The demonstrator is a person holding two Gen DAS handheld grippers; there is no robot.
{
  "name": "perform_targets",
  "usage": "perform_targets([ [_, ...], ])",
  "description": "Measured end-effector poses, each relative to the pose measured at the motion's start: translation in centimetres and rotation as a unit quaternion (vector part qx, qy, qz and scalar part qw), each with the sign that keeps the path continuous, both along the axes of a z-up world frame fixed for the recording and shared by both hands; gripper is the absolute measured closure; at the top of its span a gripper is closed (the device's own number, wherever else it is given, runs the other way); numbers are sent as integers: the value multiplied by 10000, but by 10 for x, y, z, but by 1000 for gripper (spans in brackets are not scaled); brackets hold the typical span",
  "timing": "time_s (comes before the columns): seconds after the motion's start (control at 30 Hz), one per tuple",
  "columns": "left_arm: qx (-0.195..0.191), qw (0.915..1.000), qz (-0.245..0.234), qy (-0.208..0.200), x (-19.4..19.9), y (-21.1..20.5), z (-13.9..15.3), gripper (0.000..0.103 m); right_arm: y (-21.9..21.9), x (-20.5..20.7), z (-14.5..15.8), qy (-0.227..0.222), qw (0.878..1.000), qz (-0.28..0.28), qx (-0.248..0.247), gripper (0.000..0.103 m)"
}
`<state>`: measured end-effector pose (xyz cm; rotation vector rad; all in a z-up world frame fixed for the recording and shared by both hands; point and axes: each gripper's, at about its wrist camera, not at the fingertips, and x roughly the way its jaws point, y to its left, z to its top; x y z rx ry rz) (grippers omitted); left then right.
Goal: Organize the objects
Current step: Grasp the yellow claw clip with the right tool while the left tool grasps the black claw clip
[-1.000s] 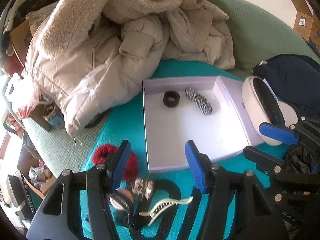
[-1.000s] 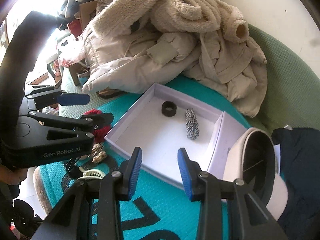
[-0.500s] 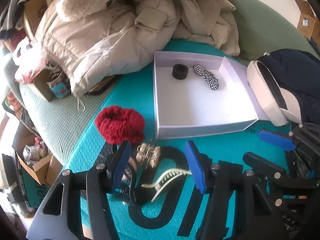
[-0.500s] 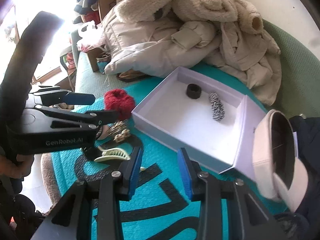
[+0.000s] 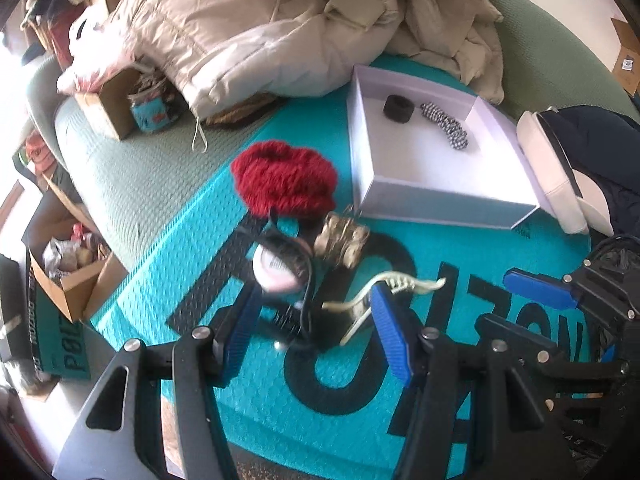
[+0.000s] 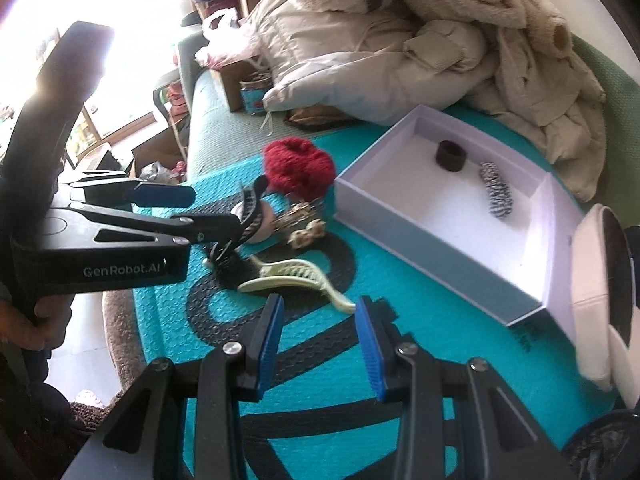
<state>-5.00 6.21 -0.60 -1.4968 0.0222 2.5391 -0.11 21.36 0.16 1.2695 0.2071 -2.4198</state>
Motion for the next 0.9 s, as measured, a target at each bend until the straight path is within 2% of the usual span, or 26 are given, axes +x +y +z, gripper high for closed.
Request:
perform_targets([
  [0.27, 211, 9997, 76, -109, 14, -21, -20, 48, -13, 1, -11, 37, 9996, 199, -212, 66],
  [0.4, 225, 9996, 153, -61, 18, -27, -25, 48, -16, 1, -16, 86, 9991, 278, -298, 53],
  [0.53, 327, 9993, 176, -91, 19, -32, -32, 48, -20, -3, -24, 111, 9989, 358, -265, 48],
  [0.67, 538, 9982, 230, -154, 19, -36, -42, 48, -21, -10, -34, 71, 9991, 385, -167, 47],
  [0.9, 596, 9979, 253, -79, 11, -37, -45, 48, -13, -22, -45, 49, 9994, 323, -95, 47],
])
